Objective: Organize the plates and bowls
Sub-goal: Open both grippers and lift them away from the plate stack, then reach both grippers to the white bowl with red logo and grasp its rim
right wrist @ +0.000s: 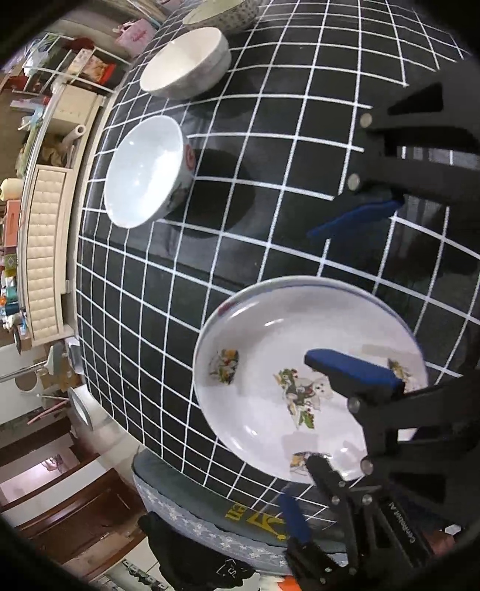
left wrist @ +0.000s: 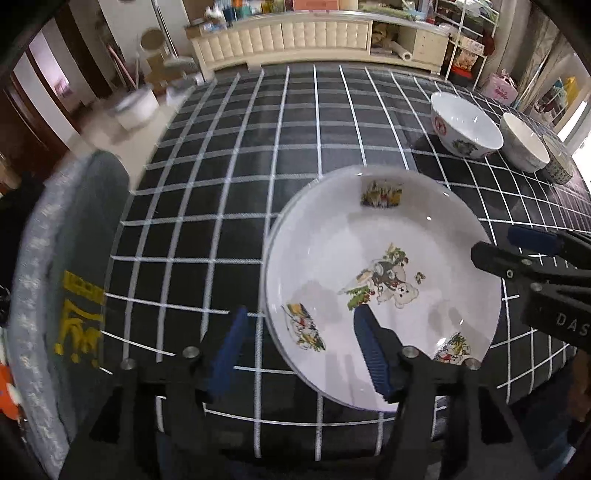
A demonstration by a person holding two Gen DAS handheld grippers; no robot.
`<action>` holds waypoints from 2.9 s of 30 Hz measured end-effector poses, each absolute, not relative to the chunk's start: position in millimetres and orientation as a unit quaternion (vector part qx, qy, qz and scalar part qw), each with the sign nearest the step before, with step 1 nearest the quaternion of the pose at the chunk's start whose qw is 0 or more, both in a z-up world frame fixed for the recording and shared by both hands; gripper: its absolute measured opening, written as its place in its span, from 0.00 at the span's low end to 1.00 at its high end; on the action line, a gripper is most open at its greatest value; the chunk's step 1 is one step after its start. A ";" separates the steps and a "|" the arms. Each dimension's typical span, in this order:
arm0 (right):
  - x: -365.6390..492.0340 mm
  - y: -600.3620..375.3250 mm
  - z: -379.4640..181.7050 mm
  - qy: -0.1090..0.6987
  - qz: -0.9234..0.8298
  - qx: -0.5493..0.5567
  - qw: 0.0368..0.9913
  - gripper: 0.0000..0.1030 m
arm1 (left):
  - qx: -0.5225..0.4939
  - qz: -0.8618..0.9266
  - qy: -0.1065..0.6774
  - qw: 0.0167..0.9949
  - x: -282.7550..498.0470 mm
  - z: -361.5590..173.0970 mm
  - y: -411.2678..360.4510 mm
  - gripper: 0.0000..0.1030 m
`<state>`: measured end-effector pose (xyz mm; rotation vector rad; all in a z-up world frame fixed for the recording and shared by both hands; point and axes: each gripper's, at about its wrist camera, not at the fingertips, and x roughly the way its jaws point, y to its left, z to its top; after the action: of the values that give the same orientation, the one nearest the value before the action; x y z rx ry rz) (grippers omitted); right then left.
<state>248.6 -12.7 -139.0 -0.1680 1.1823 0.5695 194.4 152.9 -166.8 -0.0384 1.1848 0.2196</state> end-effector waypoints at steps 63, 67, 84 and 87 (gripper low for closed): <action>434.0 -81.6 -137.1 0.555 0.215 -0.069 0.801 0.49 | 0.016 -0.014 0.577 0.816 448.0 -172.8 51.6 0.32; 440.2 -78.9 -146.4 0.559 0.213 -0.079 0.797 0.47 | 0.003 -0.025 0.591 0.806 457.2 -188.9 51.9 0.23; 449.1 -78.8 -169.9 0.581 0.217 -0.057 0.782 0.12 | 0.004 -0.044 0.604 0.795 465.6 -209.0 44.8 0.12; 443.6 -83.6 -168.8 0.583 0.216 -0.050 0.782 0.11 | 0.004 -0.045 0.607 0.794 462.3 -209.0 42.0 0.12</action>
<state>443.6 -83.6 -168.8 -0.1072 1.2588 0.4670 462.3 42.0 -209.0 0.0094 1.3041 -0.0959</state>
